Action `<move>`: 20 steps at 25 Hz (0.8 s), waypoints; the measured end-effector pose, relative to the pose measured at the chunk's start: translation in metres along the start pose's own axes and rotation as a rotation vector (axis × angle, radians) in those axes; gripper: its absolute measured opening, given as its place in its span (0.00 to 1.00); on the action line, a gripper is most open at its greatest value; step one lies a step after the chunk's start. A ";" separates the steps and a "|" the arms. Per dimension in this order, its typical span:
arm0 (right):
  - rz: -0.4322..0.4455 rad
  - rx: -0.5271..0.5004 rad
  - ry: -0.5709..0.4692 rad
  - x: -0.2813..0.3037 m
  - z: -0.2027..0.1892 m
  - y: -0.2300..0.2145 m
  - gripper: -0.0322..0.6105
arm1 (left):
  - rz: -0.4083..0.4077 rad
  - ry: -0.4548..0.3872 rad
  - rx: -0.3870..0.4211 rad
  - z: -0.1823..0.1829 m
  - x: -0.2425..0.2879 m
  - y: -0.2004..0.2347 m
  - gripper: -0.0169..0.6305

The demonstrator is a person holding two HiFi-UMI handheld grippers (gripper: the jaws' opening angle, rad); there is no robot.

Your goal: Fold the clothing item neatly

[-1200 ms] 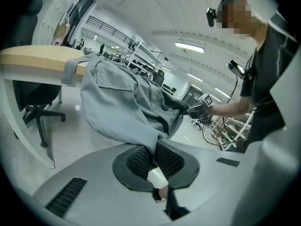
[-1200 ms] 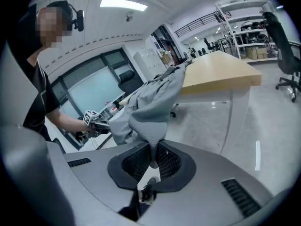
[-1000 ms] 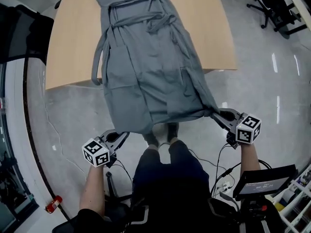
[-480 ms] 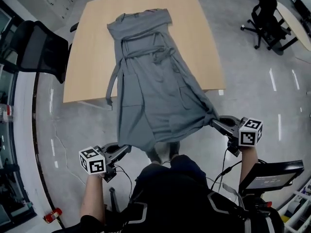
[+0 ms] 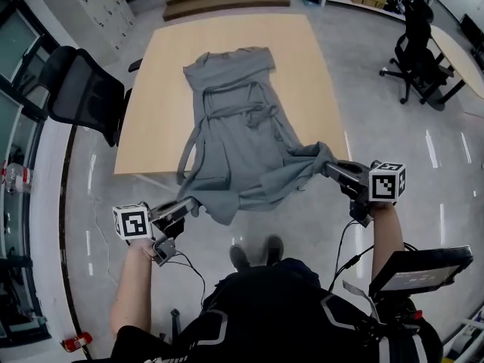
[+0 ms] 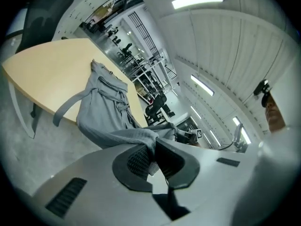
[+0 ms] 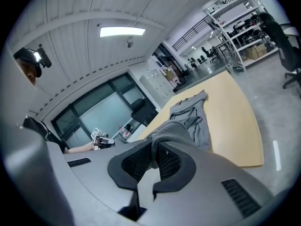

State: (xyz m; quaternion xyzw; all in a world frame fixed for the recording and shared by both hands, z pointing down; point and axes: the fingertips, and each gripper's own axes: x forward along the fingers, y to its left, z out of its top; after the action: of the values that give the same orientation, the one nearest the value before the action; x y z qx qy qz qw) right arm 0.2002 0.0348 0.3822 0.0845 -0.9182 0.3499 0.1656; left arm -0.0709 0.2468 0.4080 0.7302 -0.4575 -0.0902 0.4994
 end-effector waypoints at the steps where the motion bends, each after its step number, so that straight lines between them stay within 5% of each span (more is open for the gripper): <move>1: 0.006 -0.001 -0.003 0.004 0.013 -0.003 0.09 | 0.022 -0.003 0.007 0.015 0.000 0.003 0.03; 4: 0.025 0.003 -0.014 0.014 0.042 -0.013 0.09 | 0.041 -0.012 -0.008 0.049 0.004 0.005 0.03; 10: 0.038 -0.026 0.020 0.042 0.082 -0.048 0.09 | 0.043 -0.071 -0.178 0.092 0.024 0.012 0.03; 16: 0.027 -0.025 -0.006 0.077 0.122 -0.066 0.09 | 0.047 -0.135 -0.176 0.158 0.028 0.054 0.03; 20: -0.022 0.013 -0.041 0.102 0.145 -0.090 0.09 | 0.045 -0.094 -0.112 0.198 0.042 0.089 0.03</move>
State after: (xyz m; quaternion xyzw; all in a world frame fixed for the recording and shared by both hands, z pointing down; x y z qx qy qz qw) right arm 0.0937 -0.1329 0.3728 0.1029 -0.9181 0.3520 0.1502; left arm -0.2147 0.0796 0.3982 0.6856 -0.4910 -0.1387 0.5193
